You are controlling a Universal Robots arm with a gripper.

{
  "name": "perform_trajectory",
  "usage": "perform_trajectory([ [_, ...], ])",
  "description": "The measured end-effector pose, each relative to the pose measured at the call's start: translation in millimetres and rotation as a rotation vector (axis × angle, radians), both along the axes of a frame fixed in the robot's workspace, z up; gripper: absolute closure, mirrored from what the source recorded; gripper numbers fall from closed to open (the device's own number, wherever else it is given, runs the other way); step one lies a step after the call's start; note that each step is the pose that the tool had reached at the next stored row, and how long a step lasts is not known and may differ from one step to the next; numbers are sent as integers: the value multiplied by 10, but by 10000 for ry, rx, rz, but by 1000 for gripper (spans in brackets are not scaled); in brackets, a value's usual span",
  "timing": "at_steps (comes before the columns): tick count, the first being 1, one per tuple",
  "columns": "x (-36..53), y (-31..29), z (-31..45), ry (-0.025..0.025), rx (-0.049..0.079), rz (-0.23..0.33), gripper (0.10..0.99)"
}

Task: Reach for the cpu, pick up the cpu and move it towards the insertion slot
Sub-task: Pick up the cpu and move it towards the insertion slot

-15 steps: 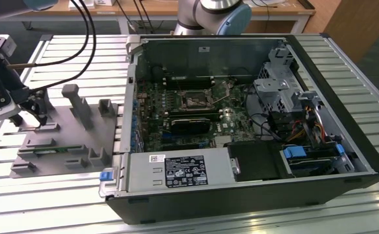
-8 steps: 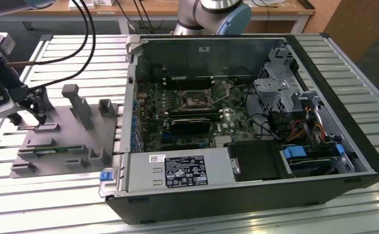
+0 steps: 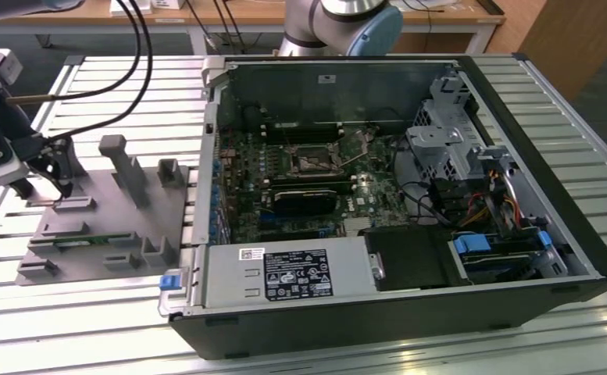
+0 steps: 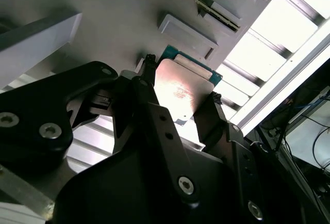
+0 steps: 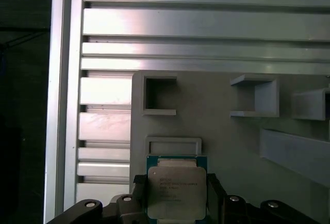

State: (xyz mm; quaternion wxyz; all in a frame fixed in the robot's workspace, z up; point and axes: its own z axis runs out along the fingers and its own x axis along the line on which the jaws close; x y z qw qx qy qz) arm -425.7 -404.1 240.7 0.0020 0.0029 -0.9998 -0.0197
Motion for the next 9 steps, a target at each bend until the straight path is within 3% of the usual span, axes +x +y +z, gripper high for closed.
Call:
perform_trajectory([
  [9,1,3,53,-1,-1,1,541],
])
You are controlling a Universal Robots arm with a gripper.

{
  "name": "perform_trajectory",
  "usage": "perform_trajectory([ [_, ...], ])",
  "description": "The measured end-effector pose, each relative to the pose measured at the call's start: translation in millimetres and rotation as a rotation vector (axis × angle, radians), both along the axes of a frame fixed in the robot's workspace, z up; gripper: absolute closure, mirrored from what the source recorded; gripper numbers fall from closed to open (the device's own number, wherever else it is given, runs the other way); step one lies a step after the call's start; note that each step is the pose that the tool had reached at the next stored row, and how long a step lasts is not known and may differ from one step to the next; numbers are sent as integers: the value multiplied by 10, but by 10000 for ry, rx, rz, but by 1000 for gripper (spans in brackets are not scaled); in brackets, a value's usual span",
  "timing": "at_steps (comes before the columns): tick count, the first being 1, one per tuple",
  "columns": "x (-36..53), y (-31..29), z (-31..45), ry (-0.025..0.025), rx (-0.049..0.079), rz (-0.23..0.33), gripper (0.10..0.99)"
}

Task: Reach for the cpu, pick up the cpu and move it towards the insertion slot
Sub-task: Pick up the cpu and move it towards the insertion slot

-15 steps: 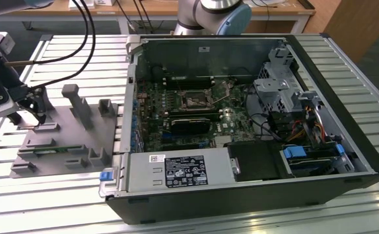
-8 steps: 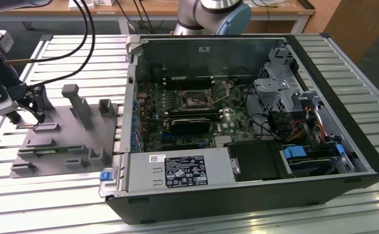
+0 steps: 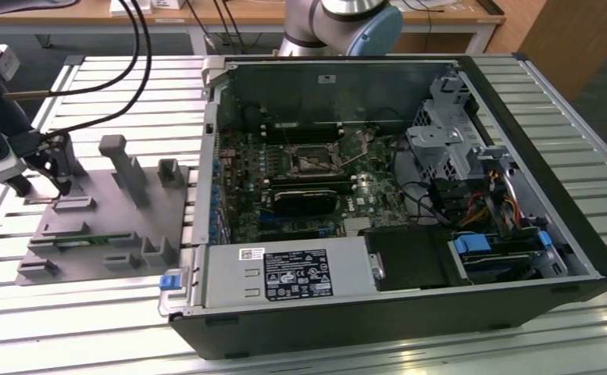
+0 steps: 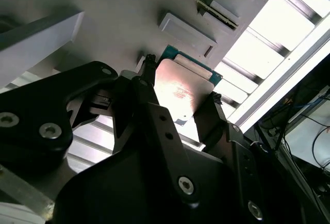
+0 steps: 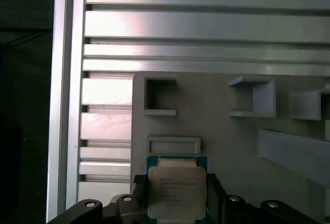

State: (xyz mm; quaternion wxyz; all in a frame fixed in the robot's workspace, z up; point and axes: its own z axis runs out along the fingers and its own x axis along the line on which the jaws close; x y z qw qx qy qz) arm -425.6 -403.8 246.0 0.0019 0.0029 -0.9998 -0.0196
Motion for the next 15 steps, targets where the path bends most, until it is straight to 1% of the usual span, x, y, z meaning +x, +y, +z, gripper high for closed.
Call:
perform_trajectory([
  [7,-1,4,47,1,-4,-1,541],
  [15,-1,6,129,2,-7,-1,541],
])
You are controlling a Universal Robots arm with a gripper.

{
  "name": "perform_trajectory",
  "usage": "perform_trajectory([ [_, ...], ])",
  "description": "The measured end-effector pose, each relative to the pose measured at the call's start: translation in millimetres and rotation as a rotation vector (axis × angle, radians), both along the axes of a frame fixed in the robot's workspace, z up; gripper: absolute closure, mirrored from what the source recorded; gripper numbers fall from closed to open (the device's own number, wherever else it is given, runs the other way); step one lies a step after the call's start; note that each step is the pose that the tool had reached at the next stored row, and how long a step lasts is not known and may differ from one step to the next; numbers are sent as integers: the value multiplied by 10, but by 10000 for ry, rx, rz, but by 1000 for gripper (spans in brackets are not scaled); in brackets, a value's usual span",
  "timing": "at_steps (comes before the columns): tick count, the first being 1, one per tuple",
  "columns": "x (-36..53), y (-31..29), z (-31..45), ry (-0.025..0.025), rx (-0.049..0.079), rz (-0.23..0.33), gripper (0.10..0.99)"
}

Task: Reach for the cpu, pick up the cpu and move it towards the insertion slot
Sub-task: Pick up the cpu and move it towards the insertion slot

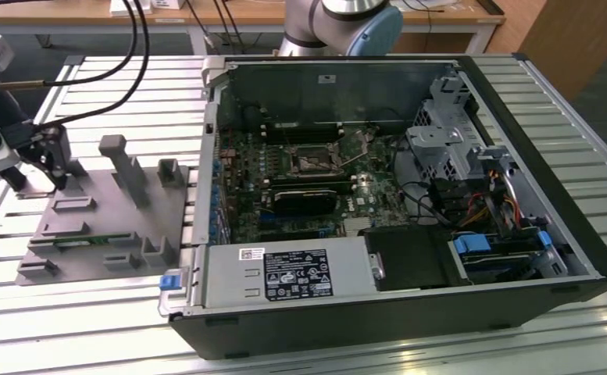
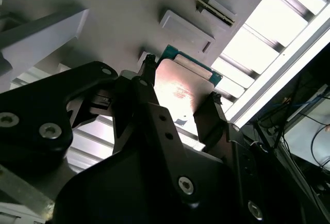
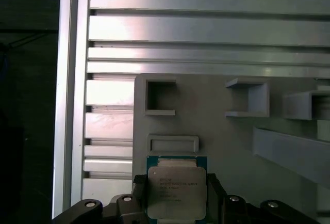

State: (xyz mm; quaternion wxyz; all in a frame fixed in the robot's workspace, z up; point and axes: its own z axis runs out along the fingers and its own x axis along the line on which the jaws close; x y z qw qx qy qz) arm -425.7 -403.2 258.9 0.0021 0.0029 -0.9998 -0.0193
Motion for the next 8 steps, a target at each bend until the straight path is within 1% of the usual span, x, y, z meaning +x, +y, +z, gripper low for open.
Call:
perform_trajectory([
  [8,0,5,108,-1,-14,0,541],
])
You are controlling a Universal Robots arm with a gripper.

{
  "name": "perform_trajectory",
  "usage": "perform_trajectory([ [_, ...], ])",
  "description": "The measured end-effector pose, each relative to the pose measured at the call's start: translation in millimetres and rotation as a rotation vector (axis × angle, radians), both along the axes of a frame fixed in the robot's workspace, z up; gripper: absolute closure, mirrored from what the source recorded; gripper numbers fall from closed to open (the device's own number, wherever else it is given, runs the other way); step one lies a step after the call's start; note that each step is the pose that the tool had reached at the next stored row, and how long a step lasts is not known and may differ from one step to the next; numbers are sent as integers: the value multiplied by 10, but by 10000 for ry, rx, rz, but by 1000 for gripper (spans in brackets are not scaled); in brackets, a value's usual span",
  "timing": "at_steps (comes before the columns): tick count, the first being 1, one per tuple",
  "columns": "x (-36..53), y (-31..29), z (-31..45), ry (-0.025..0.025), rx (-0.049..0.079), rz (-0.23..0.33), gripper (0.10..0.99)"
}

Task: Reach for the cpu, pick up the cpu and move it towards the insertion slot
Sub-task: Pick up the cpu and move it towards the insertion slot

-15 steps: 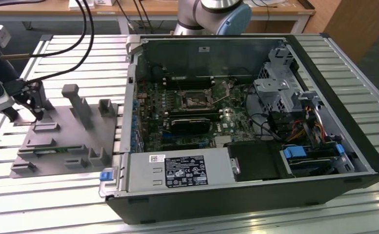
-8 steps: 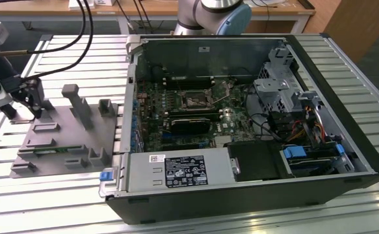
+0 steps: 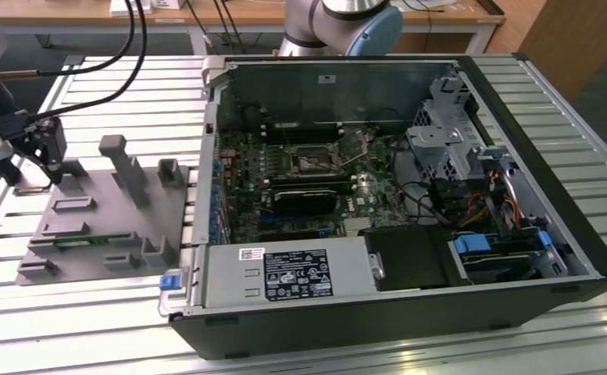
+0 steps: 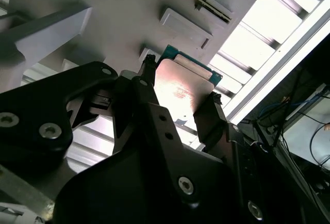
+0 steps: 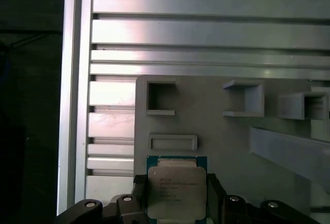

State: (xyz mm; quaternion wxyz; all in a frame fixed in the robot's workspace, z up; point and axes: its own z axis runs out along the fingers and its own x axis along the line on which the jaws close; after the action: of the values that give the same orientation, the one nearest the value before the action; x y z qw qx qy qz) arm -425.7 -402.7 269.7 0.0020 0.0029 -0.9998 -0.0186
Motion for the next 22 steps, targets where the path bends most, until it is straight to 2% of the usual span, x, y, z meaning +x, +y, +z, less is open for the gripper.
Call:
perform_trajectory([
  [6,0,5,81,1,-6,1,541],
  [22,0,15,221,-1,-29,0,541],
])
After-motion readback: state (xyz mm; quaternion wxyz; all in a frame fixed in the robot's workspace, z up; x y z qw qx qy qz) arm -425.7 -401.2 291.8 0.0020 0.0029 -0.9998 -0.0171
